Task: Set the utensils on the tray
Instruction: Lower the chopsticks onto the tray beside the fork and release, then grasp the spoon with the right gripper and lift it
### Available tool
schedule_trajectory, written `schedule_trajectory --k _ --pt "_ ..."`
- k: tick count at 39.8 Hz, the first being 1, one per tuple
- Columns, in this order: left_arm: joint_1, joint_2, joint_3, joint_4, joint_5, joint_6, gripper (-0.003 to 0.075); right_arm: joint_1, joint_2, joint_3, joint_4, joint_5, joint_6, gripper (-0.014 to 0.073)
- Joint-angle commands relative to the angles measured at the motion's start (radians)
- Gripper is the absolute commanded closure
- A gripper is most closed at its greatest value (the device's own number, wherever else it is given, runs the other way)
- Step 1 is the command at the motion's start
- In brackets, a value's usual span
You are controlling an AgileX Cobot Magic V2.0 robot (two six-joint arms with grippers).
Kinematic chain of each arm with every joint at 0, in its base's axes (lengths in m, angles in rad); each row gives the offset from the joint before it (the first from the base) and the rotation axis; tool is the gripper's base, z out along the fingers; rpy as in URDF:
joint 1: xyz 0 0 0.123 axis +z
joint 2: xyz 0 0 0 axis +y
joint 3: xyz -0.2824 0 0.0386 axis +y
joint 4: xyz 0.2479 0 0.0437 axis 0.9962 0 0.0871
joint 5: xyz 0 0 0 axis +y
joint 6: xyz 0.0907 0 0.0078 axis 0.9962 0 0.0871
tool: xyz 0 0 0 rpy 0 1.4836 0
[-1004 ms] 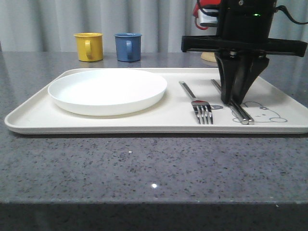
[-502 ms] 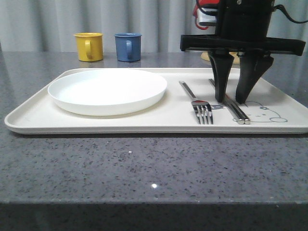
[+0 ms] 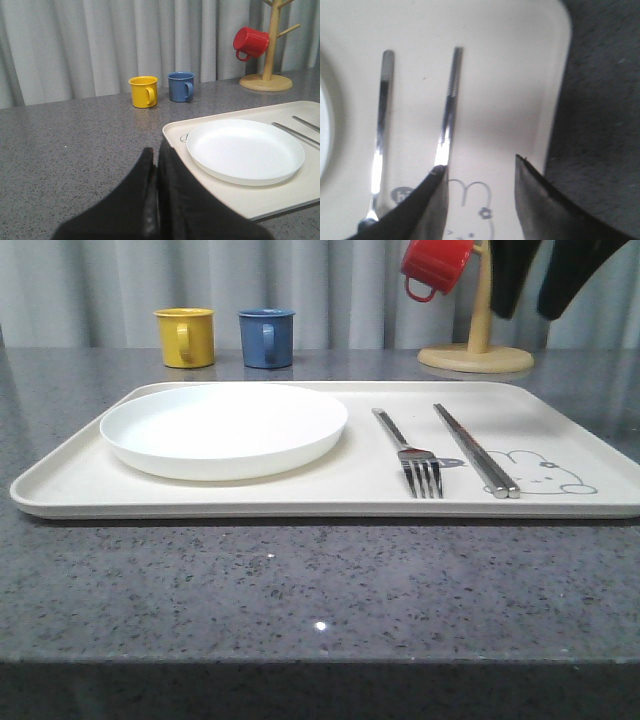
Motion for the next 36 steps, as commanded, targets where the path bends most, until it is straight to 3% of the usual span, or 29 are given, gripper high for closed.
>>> schedule_trajectory --k 1,19,28,36 --pt "0.002 -0.001 -0.023 -0.01 -0.084 -0.012 0.0738 -0.081 -0.073 -0.033 -0.044 0.109 -0.11 0.0249" --pt "0.002 -0.001 -0.023 -0.01 -0.084 -0.012 0.0738 -0.412 -0.052 -0.029 -0.053 0.108 -0.34 0.0249" --pt "0.002 -0.001 -0.023 -0.01 -0.084 -0.012 0.0738 -0.494 0.013 -0.029 -0.052 0.108 -0.4 0.0249" --pt "0.002 -0.001 -0.023 -0.01 -0.084 -0.012 0.0738 -0.504 0.069 -0.029 -0.036 0.108 -0.443 0.0249"
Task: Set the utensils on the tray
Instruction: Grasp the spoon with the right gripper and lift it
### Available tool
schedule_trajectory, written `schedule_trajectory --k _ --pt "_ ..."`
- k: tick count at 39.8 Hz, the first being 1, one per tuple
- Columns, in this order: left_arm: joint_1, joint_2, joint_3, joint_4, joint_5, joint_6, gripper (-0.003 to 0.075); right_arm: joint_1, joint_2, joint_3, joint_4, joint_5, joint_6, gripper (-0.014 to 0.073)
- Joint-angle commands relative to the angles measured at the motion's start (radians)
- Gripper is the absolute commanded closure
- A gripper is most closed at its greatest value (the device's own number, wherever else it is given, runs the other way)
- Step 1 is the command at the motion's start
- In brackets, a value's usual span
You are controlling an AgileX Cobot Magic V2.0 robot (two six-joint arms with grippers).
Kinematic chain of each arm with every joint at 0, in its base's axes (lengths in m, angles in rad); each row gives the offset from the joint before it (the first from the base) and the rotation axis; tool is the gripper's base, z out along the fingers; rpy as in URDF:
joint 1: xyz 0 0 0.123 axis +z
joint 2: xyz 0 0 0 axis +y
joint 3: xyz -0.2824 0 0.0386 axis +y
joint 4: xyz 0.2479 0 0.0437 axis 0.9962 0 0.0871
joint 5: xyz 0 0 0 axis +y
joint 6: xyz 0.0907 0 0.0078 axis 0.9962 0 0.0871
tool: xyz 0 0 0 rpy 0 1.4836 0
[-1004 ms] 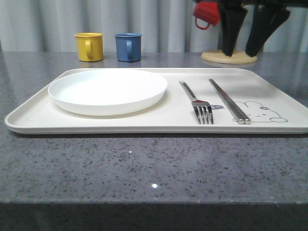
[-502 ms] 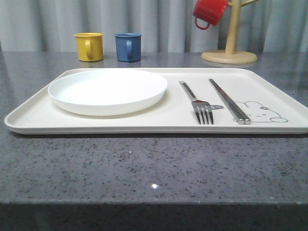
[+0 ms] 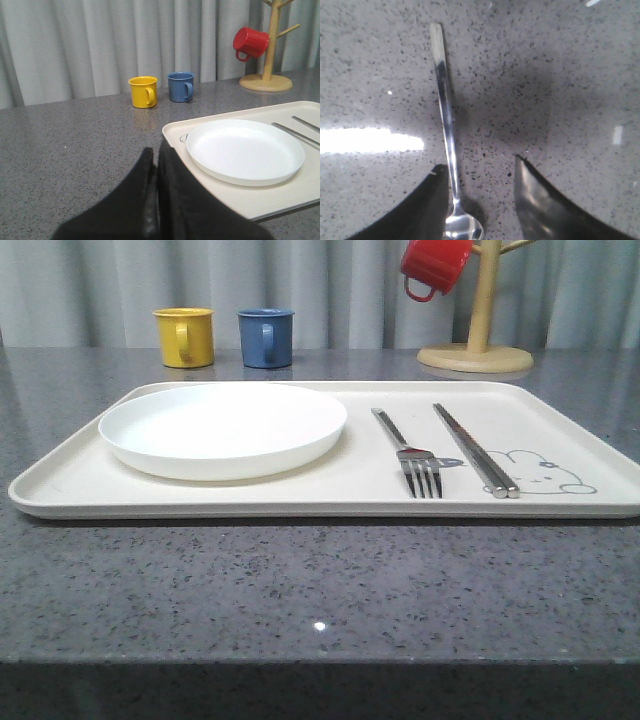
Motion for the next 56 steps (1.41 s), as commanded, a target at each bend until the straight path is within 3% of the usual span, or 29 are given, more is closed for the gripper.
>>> schedule_trajectory --k 1,10,33,46,56 --pt "0.002 -0.001 -0.023 -0.01 -0.084 -0.012 0.0738 -0.006 -0.022 -0.027 0.011 0.091 -0.028 0.0249" --pt "0.002 -0.001 -0.023 -0.01 -0.084 -0.012 0.0738 -0.006 0.023 -0.027 0.068 0.091 -0.029 0.0249" --pt "0.002 -0.001 -0.023 -0.01 -0.084 -0.012 0.0738 -0.005 0.099 -0.027 0.068 0.091 -0.028 0.0261" --pt "0.002 -0.001 -0.023 -0.01 -0.084 -0.012 0.0738 -0.005 0.099 -0.027 0.083 0.091 -0.026 0.0603" --pt "0.002 -0.001 -0.023 -0.01 -0.084 -0.012 0.0738 -0.004 0.03 -0.047 0.082 0.091 0.062 0.061"
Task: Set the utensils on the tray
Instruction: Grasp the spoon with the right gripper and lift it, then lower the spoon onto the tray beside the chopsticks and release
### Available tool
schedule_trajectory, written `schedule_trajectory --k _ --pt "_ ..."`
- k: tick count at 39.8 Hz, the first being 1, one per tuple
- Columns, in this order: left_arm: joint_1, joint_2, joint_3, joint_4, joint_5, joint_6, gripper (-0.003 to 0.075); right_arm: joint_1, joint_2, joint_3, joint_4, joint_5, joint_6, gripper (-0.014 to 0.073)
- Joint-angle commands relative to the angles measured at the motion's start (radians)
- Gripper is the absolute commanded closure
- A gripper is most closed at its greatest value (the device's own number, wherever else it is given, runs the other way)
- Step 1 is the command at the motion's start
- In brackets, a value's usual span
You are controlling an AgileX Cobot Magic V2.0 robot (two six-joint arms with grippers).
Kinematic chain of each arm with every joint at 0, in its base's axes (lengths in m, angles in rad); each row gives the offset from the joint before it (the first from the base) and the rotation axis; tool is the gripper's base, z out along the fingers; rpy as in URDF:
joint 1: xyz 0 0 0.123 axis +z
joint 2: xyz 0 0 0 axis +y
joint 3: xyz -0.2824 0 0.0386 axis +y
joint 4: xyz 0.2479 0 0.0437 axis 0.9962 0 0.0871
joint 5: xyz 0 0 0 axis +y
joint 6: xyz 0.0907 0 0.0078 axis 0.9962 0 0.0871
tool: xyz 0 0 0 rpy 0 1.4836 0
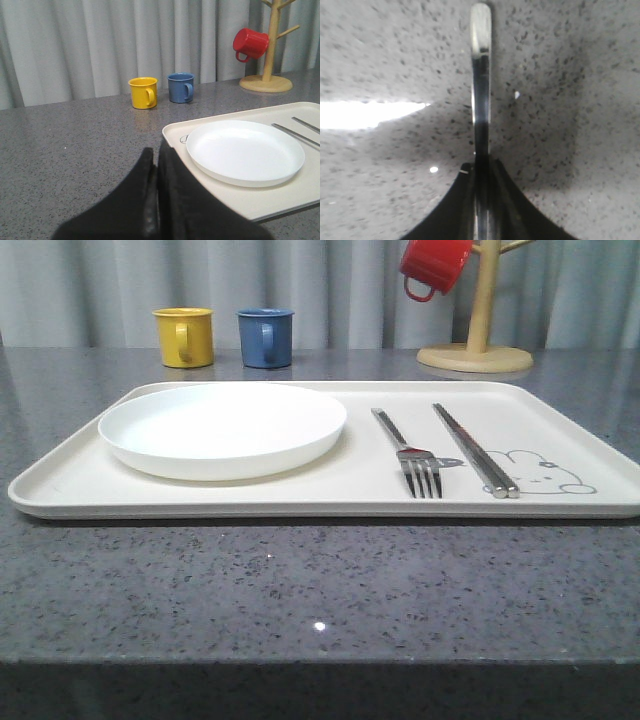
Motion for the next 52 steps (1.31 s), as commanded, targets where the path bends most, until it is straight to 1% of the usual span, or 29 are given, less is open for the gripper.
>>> schedule_trajectory --k 1,5,10,18,23,27,33,38,40,47,52 --pt "0.002 -0.001 -0.023 -0.01 -0.08 -0.012 0.0738 -0.001 -0.111 -0.048 0.007 0.109 0.054 0.061" --pt "0.002 -0.001 -0.023 -0.01 -0.08 -0.012 0.0738 0.016 -0.172 -0.049 0.007 0.11 0.146 0.061" --pt "0.002 -0.001 -0.023 -0.01 -0.08 -0.012 0.0738 0.073 -0.244 -0.049 -0.008 0.11 0.237 0.061" --pt "0.002 -0.001 -0.023 -0.01 -0.08 -0.012 0.0738 0.26 -0.308 -0.046 -0.123 0.11 0.349 0.0609" --pt "0.002 -0.001 -0.023 -0.01 -0.08 -0.012 0.0738 0.375 -0.3 -0.044 -0.123 0.11 0.394 0.0609" --pt "0.002 -0.001 -0.023 -0.01 -0.08 -0.012 0.0738 0.431 -0.287 -0.022 -0.11 0.11 0.416 0.0609" --pt "0.002 -0.001 -0.023 -0.01 -0.08 -0.012 0.0738 0.45 -0.278 0.052 -0.054 0.11 0.435 0.0609" --pt "0.002 -0.001 -0.023 -0.01 -0.08 -0.012 0.0738 0.45 -0.263 0.107 -0.052 0.104 0.46 0.0609" --pt "0.002 -0.001 -0.023 -0.01 -0.08 -0.012 0.0738 0.45 -0.25 0.112 -0.045 0.094 0.463 0.0609" --pt "0.002 -0.001 -0.023 -0.01 -0.08 -0.012 0.0738 0.45 -0.21 0.112 0.038 0.058 0.464 0.0609" --pt "0.002 -0.001 -0.023 -0.01 -0.08 -0.012 0.0738 0.45 -0.176 0.112 0.059 0.044 0.464 0.0609"
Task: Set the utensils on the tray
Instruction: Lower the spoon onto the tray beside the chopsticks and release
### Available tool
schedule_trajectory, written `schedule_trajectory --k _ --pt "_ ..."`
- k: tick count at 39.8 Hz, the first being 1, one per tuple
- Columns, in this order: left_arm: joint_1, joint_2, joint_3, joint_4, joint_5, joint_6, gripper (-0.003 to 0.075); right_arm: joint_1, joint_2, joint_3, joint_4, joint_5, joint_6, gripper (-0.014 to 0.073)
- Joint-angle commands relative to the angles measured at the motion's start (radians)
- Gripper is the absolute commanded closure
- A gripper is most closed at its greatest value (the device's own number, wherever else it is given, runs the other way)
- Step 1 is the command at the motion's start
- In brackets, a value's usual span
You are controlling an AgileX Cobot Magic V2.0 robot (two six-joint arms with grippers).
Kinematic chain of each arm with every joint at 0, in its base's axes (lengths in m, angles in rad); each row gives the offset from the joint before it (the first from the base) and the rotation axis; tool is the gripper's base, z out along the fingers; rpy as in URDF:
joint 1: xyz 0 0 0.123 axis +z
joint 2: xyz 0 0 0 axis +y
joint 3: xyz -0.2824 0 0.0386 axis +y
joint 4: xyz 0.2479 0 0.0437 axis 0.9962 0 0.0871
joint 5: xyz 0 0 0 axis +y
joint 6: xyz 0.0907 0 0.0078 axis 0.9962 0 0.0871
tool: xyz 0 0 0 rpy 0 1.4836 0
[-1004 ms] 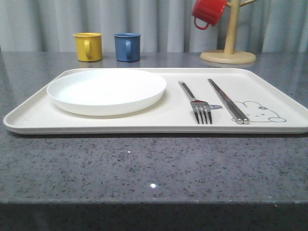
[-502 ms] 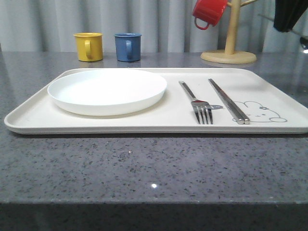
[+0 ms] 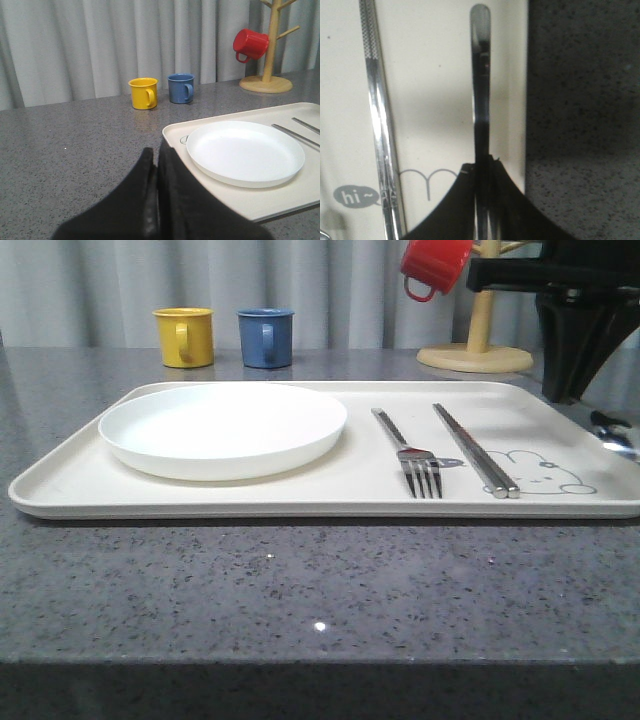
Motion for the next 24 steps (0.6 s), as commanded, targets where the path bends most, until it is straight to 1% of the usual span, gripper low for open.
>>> schedule_trajectory --k 1,12,15,17,24 --pt "0.002 -0.001 -0.023 -0.01 -0.078 -0.012 0.0738 -0.001 -0.02 -0.021 0.016 0.026 0.003 0.0609" --pt "0.002 -0.001 -0.023 -0.01 -0.078 -0.012 0.0738 -0.001 0.025 -0.021 0.017 0.005 0.007 0.0609" --pt "0.002 -0.001 -0.023 -0.01 -0.078 -0.012 0.0738 -0.001 0.029 -0.021 0.017 -0.001 0.007 0.0598" --pt "0.002 -0.001 -0.023 -0.01 -0.078 -0.012 0.0738 -0.001 0.029 -0.021 0.017 -0.006 0.007 0.0577" --pt "0.002 -0.001 -0.023 -0.01 -0.078 -0.012 0.0738 -0.001 0.029 -0.021 0.026 -0.013 0.007 0.0431"
